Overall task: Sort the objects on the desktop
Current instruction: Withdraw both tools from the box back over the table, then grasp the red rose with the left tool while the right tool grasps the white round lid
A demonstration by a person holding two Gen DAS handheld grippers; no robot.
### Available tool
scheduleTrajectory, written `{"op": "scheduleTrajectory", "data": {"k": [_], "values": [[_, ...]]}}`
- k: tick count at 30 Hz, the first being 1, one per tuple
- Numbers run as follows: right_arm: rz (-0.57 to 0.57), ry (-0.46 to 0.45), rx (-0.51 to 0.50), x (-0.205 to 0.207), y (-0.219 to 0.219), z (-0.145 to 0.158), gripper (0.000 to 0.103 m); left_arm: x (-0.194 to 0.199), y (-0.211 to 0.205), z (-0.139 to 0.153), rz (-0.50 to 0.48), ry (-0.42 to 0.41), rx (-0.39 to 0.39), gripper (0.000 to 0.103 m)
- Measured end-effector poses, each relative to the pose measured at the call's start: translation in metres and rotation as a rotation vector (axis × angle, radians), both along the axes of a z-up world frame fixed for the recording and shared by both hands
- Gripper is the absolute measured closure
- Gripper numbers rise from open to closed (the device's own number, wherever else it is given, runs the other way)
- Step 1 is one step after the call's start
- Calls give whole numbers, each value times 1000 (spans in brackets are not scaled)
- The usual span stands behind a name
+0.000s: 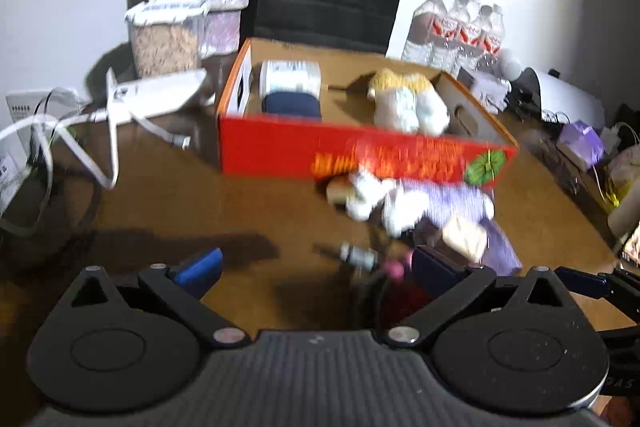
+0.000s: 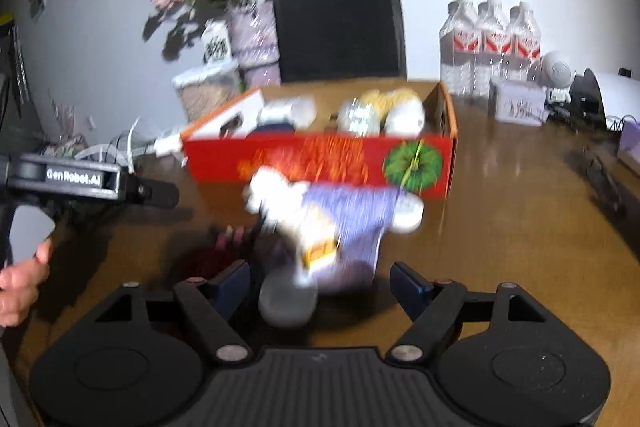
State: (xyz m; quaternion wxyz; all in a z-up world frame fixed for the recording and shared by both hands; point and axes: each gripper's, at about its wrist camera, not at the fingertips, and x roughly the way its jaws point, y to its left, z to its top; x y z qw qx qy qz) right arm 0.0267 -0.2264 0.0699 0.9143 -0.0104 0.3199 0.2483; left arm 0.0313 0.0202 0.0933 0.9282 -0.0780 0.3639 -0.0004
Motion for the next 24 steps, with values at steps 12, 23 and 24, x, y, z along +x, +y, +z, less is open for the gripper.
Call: {"op": "scheduleTrajectory", "data": {"k": [12, 23, 24], "values": [[-2, -37, -20, -55, -13, -21, 21, -87, -15, -37, -6, -91, 24, 0], [4, -49, -18, -29, -3, -18, 25, -59, -28, -37, -107, -151, 59, 0], [11, -48, -23, -24, 0, -18, 27, -56, -29, -36, -127, -163, 56, 0]]}}
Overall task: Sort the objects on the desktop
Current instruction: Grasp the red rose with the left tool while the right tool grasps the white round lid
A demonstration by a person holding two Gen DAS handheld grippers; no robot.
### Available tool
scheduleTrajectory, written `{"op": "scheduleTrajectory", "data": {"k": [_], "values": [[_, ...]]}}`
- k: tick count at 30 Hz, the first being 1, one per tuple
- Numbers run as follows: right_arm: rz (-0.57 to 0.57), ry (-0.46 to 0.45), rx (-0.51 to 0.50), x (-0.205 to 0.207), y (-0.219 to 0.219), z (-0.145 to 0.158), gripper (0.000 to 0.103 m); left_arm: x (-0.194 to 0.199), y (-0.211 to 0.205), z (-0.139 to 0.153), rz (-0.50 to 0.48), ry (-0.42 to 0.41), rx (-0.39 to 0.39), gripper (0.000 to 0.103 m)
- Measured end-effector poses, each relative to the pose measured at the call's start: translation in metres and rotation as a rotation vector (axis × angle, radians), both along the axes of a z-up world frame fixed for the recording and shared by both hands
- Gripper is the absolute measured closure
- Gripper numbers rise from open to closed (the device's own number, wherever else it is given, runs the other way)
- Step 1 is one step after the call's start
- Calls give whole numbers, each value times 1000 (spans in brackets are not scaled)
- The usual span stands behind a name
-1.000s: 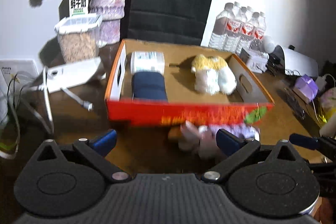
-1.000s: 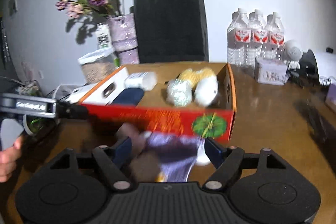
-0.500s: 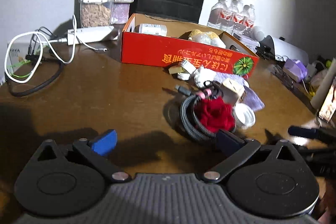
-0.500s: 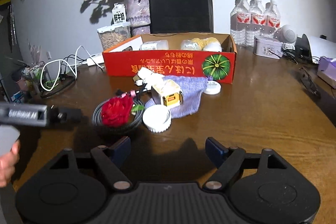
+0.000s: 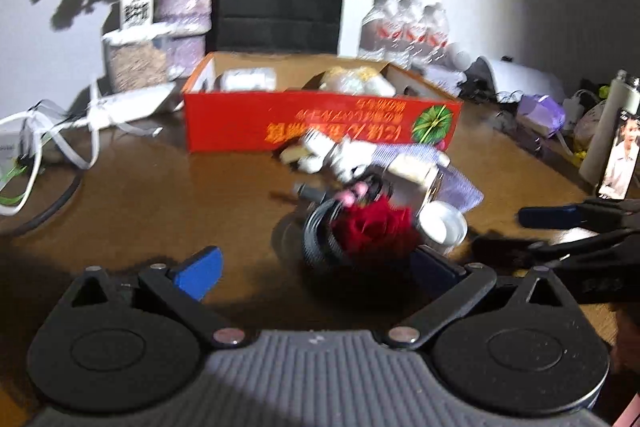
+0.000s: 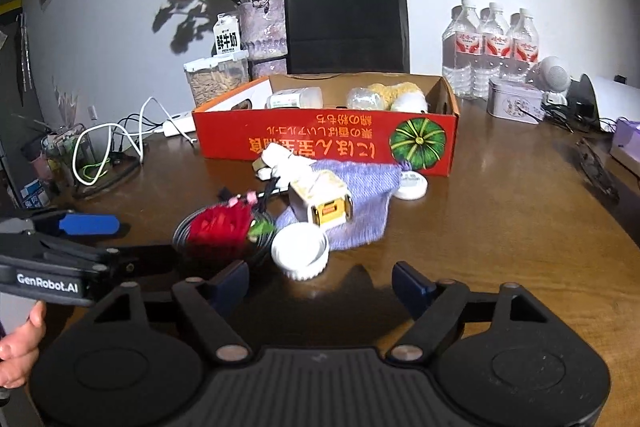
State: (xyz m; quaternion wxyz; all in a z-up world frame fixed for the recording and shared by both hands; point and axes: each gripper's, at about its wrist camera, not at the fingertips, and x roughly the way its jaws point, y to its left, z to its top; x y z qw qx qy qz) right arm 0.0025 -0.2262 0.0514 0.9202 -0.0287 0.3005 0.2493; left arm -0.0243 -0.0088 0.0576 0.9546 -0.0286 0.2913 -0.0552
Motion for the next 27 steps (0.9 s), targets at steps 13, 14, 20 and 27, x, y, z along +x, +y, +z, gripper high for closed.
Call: {"op": "scheduleTrajectory", "data": {"k": [13, 14, 20, 27], "values": [[80, 41, -55, 36, 26, -14, 56, 29, -19, 0, -176, -15, 18, 35], [83, 48, -64, 36, 27, -15, 62, 32, -23, -2, -188, -2, 30, 52], [83, 44, -52, 28, 22, -17, 65, 34, -28, -2, -157, 26, 25, 78], [37, -7, -31, 13, 8, -3, 65, 13, -12, 33, -98, -73, -95, 79]]}}
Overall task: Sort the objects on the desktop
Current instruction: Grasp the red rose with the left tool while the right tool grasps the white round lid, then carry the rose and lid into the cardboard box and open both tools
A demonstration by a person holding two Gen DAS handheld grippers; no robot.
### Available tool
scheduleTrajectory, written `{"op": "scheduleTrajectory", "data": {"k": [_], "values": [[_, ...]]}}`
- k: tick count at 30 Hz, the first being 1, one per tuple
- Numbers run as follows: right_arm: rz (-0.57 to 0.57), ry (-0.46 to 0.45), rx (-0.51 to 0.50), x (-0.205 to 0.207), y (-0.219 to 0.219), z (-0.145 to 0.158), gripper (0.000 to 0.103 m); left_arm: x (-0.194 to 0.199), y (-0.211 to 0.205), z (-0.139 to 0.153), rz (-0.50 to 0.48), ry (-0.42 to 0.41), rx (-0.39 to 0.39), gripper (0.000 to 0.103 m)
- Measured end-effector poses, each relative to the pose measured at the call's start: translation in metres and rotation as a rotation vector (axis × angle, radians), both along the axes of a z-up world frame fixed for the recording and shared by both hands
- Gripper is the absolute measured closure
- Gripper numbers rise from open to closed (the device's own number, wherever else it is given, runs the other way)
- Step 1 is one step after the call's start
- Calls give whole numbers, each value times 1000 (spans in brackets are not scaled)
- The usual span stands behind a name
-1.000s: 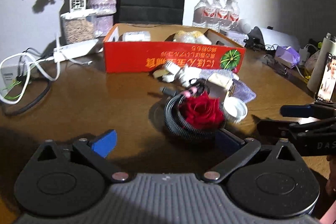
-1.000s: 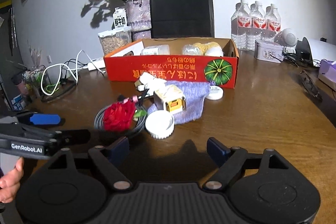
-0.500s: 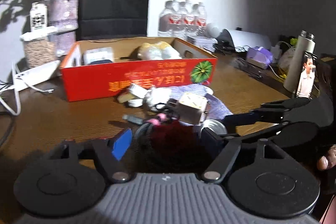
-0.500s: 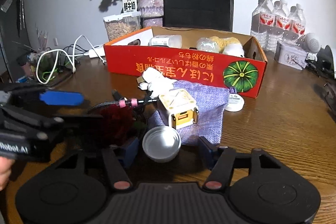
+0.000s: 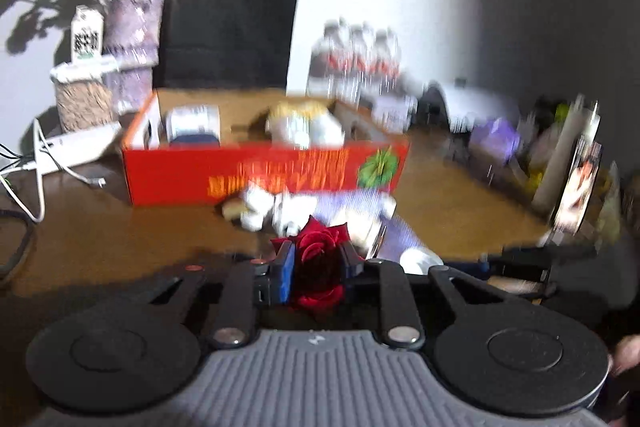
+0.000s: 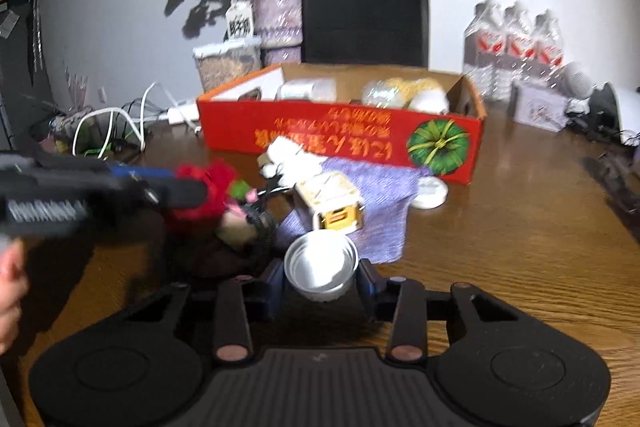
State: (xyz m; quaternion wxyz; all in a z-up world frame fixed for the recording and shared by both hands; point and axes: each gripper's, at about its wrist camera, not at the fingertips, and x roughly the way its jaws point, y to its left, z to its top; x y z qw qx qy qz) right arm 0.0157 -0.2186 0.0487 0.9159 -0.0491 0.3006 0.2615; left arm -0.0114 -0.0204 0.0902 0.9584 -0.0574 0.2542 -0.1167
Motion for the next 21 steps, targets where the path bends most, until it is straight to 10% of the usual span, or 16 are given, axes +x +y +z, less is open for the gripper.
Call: {"op": "scheduleTrajectory", "data": {"k": [21], "values": [[-89, -155, 51, -54, -42, 51, 65, -48, 11, 37, 84, -73, 41, 79]]}}
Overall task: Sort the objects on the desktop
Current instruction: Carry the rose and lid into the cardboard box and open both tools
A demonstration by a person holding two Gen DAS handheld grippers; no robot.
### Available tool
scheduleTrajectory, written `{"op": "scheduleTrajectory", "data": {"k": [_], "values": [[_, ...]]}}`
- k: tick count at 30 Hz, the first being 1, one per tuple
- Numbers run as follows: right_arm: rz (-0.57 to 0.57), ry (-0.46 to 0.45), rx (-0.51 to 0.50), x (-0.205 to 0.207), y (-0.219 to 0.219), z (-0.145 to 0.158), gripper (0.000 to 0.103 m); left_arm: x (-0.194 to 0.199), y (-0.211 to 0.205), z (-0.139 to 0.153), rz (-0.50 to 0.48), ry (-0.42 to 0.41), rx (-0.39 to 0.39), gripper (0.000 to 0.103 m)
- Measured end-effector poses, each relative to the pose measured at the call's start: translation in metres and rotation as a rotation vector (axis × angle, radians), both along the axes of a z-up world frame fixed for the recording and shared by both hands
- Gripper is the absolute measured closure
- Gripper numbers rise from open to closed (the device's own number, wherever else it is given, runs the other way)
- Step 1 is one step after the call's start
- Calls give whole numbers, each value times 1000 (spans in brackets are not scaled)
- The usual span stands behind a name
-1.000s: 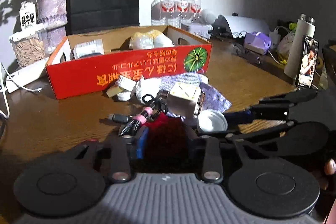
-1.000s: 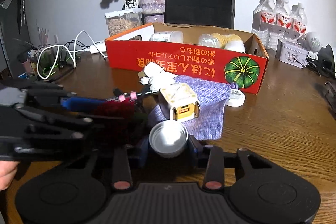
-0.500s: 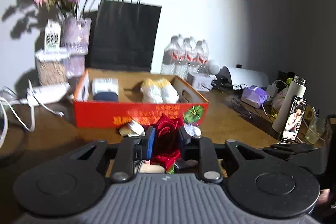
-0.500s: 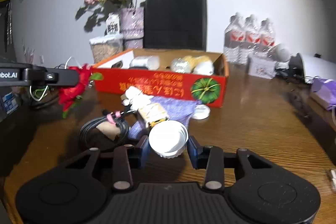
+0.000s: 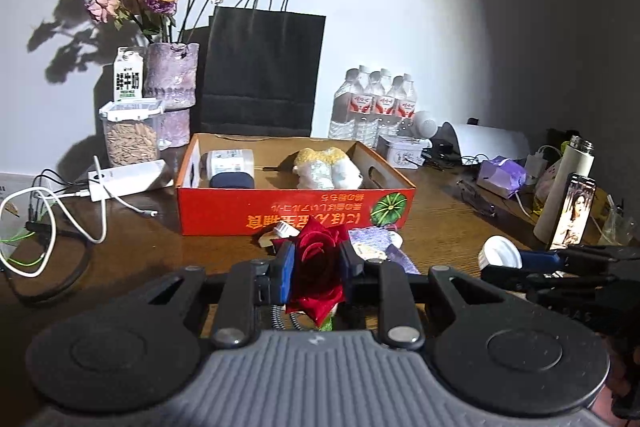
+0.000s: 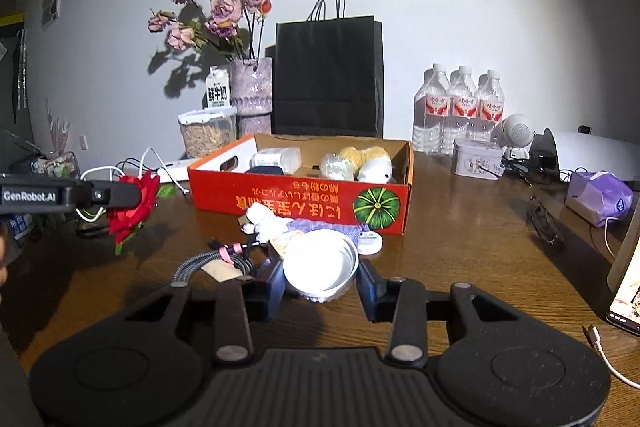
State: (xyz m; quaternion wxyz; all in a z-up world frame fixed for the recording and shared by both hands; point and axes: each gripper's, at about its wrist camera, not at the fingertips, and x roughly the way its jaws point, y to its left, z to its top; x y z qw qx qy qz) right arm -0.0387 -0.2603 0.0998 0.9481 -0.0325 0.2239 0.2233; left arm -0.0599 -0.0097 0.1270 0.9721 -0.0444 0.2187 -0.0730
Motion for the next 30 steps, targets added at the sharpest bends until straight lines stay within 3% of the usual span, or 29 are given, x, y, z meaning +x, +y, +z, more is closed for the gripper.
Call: {"op": "scheduleTrajectory", "data": {"k": [10, 16, 18, 21, 25, 30], "values": [[18, -3, 31, 27, 3, 12, 65, 43, 14, 5, 22, 20, 18, 79], [33, 6, 39, 97, 16, 32, 65, 125, 28, 19, 13, 46, 48, 79], [31, 26, 28, 131, 24, 37, 65, 158, 33, 22, 2, 69, 27, 79], [1, 133, 13, 192, 35, 35, 65, 211, 31, 20, -18, 134, 23, 79], [-17, 267, -80, 262, 56, 21, 65, 273, 13, -3, -26, 271, 55, 79], [-30, 441, -242, 314, 79, -9, 65, 314, -9, -36, -42, 377, 102, 79]]}}
